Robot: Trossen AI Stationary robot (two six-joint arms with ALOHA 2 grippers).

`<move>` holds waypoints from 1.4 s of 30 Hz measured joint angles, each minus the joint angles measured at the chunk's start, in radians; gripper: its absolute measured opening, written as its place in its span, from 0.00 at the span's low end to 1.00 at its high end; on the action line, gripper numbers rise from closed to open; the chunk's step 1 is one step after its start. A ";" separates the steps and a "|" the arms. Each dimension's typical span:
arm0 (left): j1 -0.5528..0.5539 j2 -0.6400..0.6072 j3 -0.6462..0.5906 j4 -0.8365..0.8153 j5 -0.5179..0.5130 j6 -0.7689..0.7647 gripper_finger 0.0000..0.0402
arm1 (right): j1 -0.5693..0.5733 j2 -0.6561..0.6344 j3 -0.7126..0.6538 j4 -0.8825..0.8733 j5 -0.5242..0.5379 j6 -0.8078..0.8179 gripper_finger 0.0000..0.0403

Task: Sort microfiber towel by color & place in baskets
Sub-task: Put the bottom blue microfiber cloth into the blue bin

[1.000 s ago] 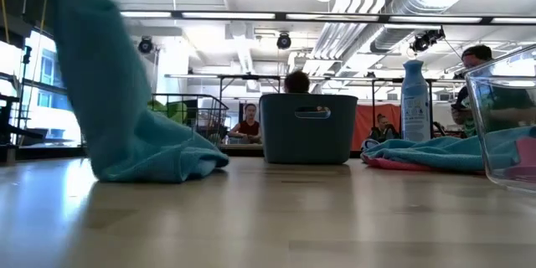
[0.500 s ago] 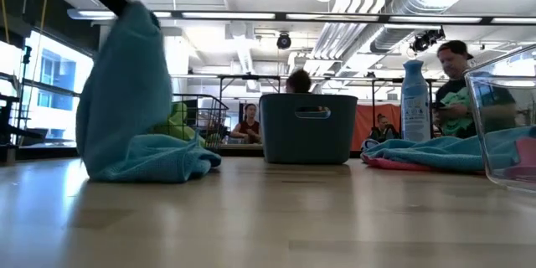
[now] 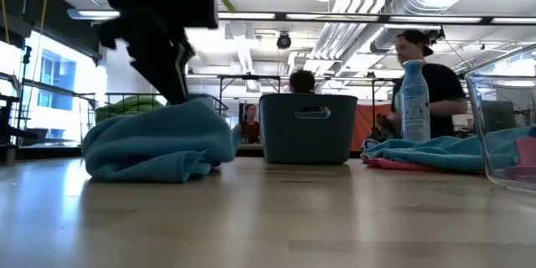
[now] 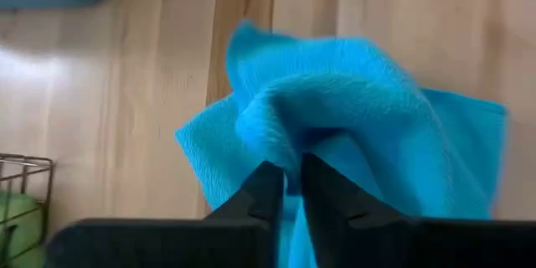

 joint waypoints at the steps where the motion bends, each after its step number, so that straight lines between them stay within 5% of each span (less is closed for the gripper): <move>1: 0.009 0.008 0.000 0.003 0.012 -0.002 0.12 | 0.000 0.000 0.000 0.000 0.001 0.001 0.66; 13: 0.086 -0.123 0.038 -0.099 0.188 -0.024 0.59 | 0.000 0.000 0.000 -0.001 0.004 0.019 0.66; 18: 0.100 -0.190 0.051 -0.147 0.289 -0.086 0.71 | 0.000 0.001 0.000 -0.001 0.004 0.018 0.66; 26: 0.018 -0.160 0.051 -0.143 0.259 -0.108 0.75 | 0.000 0.001 0.000 -0.007 0.004 0.016 0.66; 42: -0.035 0.142 0.051 -0.086 0.083 -0.043 0.75 | 0.000 0.001 0.000 -0.014 0.001 0.014 0.66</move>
